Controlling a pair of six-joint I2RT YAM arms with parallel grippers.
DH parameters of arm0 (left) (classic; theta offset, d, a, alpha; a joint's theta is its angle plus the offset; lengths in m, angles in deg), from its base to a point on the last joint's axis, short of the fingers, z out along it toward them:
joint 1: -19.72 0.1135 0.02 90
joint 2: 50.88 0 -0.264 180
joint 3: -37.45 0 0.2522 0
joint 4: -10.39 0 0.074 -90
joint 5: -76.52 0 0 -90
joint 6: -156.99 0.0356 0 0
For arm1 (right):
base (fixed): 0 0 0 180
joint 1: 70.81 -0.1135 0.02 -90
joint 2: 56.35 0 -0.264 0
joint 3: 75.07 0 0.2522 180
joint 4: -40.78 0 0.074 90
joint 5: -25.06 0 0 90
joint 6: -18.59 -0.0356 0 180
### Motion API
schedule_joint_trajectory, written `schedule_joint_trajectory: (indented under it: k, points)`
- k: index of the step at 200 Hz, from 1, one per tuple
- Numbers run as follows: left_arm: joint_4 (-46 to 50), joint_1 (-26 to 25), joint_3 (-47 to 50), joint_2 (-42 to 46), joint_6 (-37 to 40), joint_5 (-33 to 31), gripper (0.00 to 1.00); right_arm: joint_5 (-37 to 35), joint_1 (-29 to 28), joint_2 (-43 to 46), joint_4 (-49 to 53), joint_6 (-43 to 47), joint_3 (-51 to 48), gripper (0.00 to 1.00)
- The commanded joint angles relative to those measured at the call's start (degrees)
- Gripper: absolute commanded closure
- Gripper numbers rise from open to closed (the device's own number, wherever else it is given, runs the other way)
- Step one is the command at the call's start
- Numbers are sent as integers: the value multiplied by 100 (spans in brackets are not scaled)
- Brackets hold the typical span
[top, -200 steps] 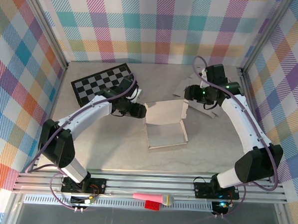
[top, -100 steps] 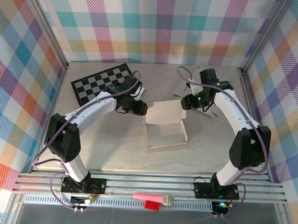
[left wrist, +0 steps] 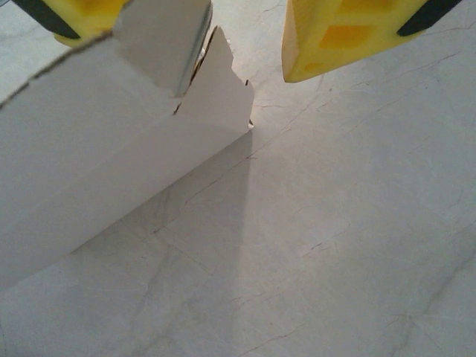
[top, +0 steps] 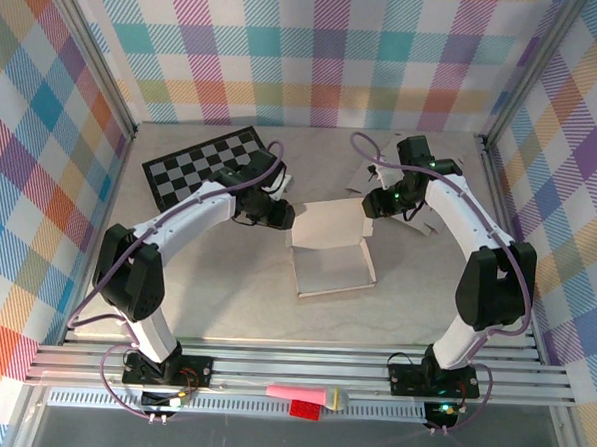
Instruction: Fold the paper box
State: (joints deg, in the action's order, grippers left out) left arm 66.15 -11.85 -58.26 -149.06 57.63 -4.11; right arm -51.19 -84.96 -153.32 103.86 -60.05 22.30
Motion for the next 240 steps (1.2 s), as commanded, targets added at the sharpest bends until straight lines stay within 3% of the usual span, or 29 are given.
schedule_joint_trajectory:
  k: [1,109,176,215,240]
  points:
    - [133,-51,-212,-91,22,-97,68,111,-8,-75,102,60,168,63]
    - [221,-138,-299,-167,-39,-408,81,-166,-172,-97,25,-37,97,72]
    - [190,-156,-369,-220,-158,-567,94,-542,-355,26,-146,-115,0,86]
    - [221,-174,-447,-289,-260,-715,95,-806,-520,154,-295,-268,-80,98]
    - [193,-191,-488,-287,-406,-869,96,-1137,-615,237,-452,-520,-170,100]
